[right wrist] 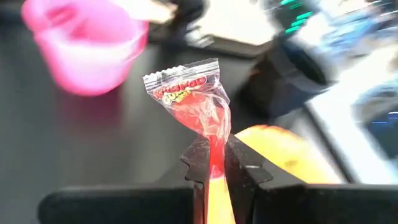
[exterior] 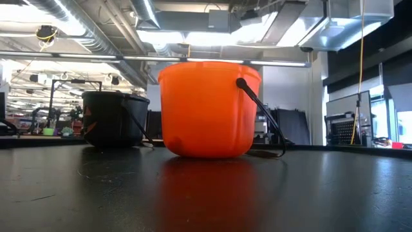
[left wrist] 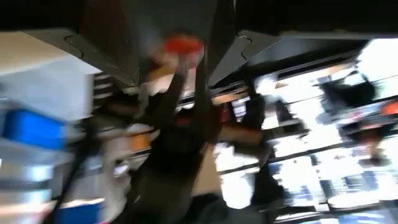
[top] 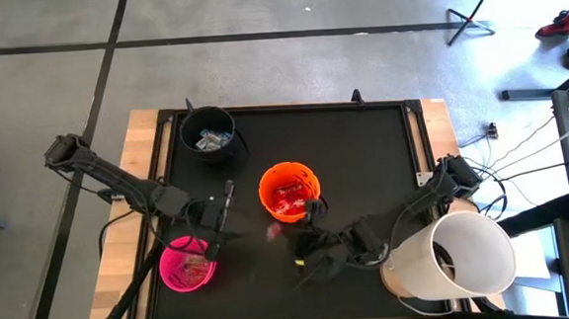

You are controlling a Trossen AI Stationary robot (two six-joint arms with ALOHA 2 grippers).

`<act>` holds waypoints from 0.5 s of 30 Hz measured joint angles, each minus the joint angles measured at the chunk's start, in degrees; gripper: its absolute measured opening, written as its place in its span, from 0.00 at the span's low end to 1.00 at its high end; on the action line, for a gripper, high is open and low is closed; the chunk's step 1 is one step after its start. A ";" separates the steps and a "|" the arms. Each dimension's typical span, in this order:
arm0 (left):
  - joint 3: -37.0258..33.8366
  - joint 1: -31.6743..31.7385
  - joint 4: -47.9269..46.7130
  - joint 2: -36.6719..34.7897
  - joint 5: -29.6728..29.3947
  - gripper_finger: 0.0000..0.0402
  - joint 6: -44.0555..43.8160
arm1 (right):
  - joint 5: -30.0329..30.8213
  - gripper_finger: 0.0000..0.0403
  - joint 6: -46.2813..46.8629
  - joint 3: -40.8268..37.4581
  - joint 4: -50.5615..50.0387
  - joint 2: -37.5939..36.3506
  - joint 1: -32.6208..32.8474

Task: Sort candy
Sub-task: Put the transparent candy into the pink bucket

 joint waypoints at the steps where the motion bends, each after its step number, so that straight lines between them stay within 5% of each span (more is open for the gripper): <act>1: -0.02 -0.08 0.15 0.21 -2.69 0.44 0.45 | 2.62 0.09 -0.55 1.17 -0.12 0.00 -0.39; 6: -0.02 0.27 3.50 0.33 -17.44 0.44 -10.37 | 12.63 0.09 -0.67 3.49 0.82 -0.02 -2.00; 15: -0.02 1.25 6.00 1.02 -18.85 0.44 -15.65 | 10.94 0.09 -0.33 3.47 2.52 0.00 -5.88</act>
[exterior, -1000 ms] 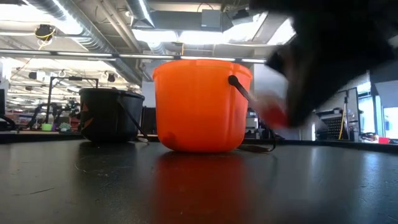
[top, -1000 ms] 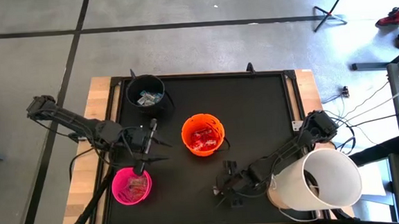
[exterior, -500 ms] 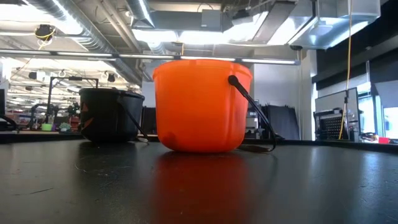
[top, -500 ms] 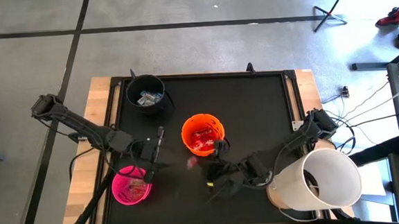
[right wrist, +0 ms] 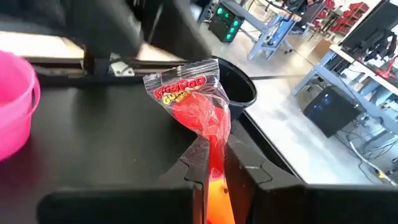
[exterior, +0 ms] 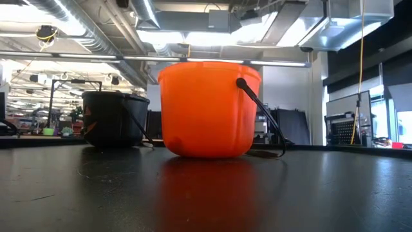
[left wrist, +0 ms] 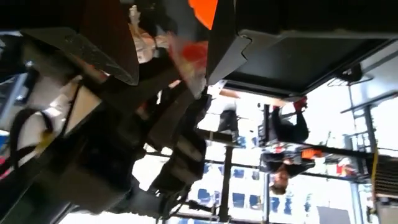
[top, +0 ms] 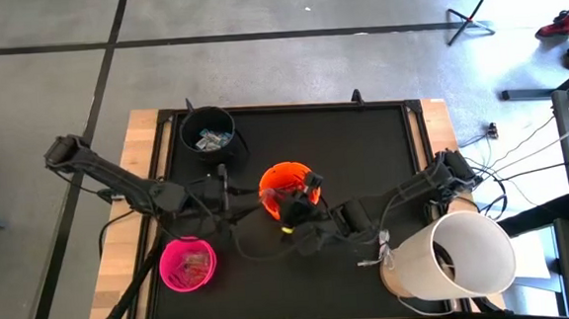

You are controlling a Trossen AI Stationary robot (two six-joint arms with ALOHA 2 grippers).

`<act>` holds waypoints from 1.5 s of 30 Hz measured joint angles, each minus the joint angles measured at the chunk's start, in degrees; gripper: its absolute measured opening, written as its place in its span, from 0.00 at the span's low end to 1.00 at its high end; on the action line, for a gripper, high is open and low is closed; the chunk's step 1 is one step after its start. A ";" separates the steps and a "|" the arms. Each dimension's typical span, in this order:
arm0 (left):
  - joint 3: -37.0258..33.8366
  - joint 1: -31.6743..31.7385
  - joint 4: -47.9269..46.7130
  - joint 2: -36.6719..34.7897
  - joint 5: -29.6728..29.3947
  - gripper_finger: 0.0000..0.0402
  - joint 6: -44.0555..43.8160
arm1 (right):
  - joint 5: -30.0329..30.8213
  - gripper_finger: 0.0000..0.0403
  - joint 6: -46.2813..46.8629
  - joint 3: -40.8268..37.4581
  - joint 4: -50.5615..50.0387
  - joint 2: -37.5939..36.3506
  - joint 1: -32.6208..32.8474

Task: Sort candy
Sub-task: Put the transparent candy into the pink bucket

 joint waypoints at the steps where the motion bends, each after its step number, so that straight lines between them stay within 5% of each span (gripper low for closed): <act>1: 0.00 0.36 0.07 0.39 -0.19 0.44 -0.04 | -0.22 0.09 -0.01 0.00 0.73 0.00 -0.28; 14: 0.00 3.36 2.74 4.50 -1.17 0.43 -4.23 | -1.77 0.09 -0.15 0.00 2.56 0.00 -0.90; 22: 0.00 3.38 2.65 4.52 -1.36 0.23 -4.19 | -3.92 0.11 -3.05 -0.02 2.33 0.00 -0.83; 31: 0.00 3.14 -2.83 2.76 -0.28 0.02 -2.75 | -4.09 0.50 -4.31 -0.04 1.73 0.00 0.17; 35: 0.24 2.31 -12.23 -4.43 5.14 0.02 -2.68 | 1.48 0.69 -7.11 -0.04 1.32 0.00 2.71; 42: 8.20 -1.68 -37.61 -16.02 23.56 0.04 -5.87 | 26.11 0.83 -11.89 -0.09 -0.68 -1.81 9.16; 45: 9.21 -4.83 -41.88 -17.60 29.18 0.04 -5.78 | 21.07 0.81 -6.77 0.03 -2.40 -5.54 11.02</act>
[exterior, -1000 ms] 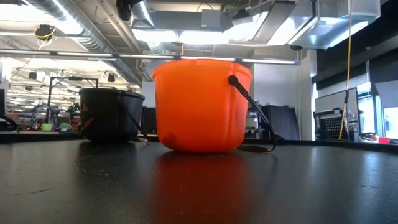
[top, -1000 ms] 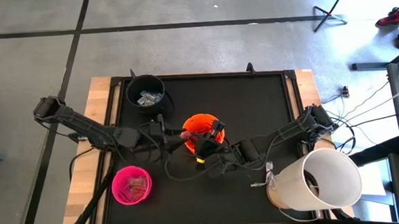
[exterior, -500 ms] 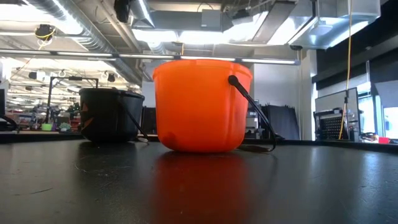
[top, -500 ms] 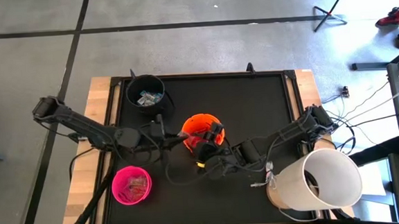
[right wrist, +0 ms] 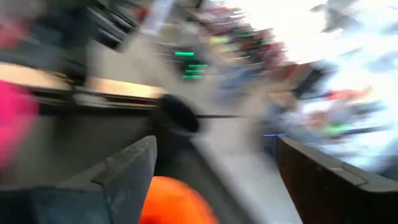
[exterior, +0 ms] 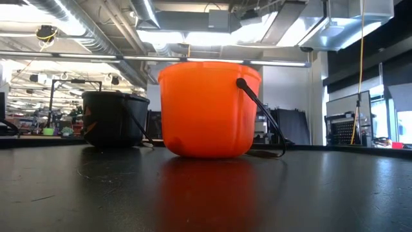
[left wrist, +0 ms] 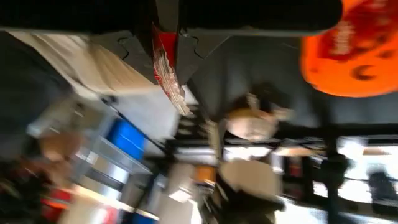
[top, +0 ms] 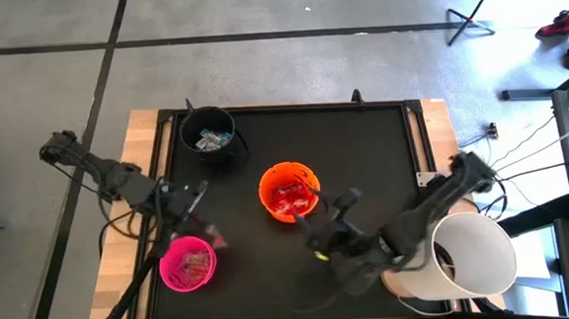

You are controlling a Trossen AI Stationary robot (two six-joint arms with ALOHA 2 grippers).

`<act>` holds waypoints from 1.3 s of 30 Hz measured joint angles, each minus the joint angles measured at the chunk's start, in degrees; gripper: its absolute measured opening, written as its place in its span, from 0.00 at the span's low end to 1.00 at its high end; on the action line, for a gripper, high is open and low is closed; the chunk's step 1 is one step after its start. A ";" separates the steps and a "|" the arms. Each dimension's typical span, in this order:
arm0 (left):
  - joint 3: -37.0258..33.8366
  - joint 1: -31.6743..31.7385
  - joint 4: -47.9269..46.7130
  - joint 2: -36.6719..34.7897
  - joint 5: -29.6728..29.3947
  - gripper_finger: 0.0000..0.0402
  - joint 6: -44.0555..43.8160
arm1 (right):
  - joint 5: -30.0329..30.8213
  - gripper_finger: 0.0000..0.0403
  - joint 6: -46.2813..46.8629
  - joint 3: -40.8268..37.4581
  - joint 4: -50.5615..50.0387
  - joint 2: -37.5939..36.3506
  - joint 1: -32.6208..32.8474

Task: Sort candy
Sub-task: Put the transparent candy into the pink bucket

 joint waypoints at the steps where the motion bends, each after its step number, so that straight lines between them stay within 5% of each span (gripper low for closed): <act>1: 0.14 -1.12 -1.08 -0.24 0.91 0.03 -0.02 | -4.40 0.79 2.75 0.03 -1.02 -1.49 0.34; 5: 0.32 -5.19 -11.24 -0.25 0.04 0.03 -2.49 | -22.90 0.70 10.86 -0.02 -9.28 -7.01 0.17; 10: 0.29 -7.93 -29.57 0.68 -1.51 0.03 -19.27 | -34.88 0.60 11.72 -1.98 -13.92 -10.32 -0.96; 15: 0.21 -10.22 -34.69 1.90 5.18 0.03 -31.10 | -41.02 0.53 4.91 -4.96 -2.39 -13.29 -0.94; 23: 0.21 -14.20 -34.20 4.12 5.60 0.03 -33.48 | -56.63 0.46 -5.74 -17.71 18.26 -23.40 -3.25; 30: 0.21 -16.63 -34.31 5.79 -0.59 0.03 -34.36 | -59.46 0.43 -3.76 -36.59 28.97 -38.10 -9.05; 39: 0.21 -17.76 -36.80 9.61 -0.45 0.03 -34.60 | -61.26 0.43 -8.37 -50.86 37.70 -52.53 -10.40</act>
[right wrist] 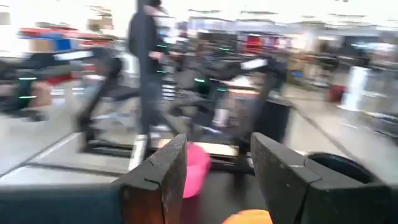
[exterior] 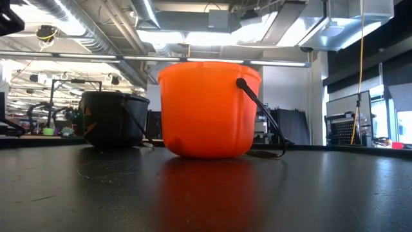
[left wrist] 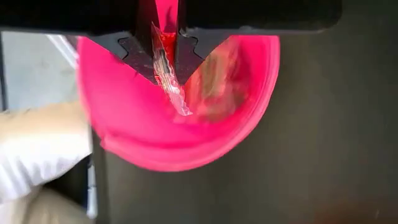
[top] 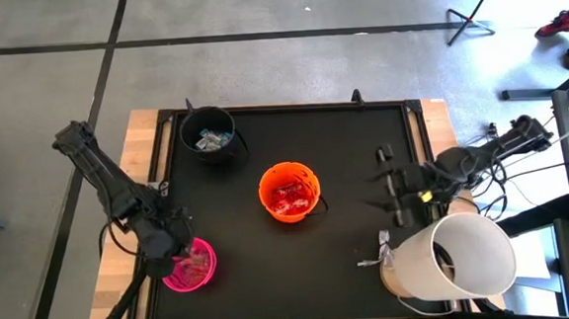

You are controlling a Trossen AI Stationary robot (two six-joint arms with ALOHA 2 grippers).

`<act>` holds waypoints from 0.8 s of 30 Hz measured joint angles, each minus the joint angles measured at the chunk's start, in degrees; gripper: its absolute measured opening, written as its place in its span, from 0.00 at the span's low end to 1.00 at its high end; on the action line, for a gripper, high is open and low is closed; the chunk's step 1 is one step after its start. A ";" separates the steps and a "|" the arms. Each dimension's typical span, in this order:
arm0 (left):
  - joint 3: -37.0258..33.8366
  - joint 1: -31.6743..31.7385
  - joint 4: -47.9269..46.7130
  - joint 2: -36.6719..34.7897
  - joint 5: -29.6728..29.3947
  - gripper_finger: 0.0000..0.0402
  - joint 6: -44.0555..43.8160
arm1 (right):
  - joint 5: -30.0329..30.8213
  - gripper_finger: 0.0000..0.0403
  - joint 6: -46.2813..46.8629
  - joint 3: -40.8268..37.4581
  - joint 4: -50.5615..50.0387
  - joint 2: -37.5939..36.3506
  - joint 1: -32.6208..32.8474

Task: Sort candy
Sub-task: Put the transparent candy into the pink bucket

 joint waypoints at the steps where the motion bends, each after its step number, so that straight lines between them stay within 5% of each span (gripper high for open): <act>1: 0.00 0.00 -0.91 0.40 0.35 0.03 -0.56 | -2.98 0.43 -0.13 -0.72 -0.09 -1.23 -0.03; 6: 0.00 0.00 -1.94 1.83 3.22 0.03 -3.55 | -16.12 0.43 -0.38 -1.80 -0.24 -5.77 -2.56; 12: 0.00 0.01 -1.92 2.01 3.98 0.03 -7.61 | -14.14 0.43 -3.39 -1.78 -1.02 -11.49 -7.10; 16: 0.00 0.09 -1.92 1.99 2.16 0.03 -7.62 | -18.67 0.42 -4.44 -1.78 -2.84 -13.30 -10.25; 24: 0.00 0.90 -2.84 1.99 -2.39 0.03 -7.60 | -15.67 0.21 -3.07 -1.89 -16.61 -15.82 -19.19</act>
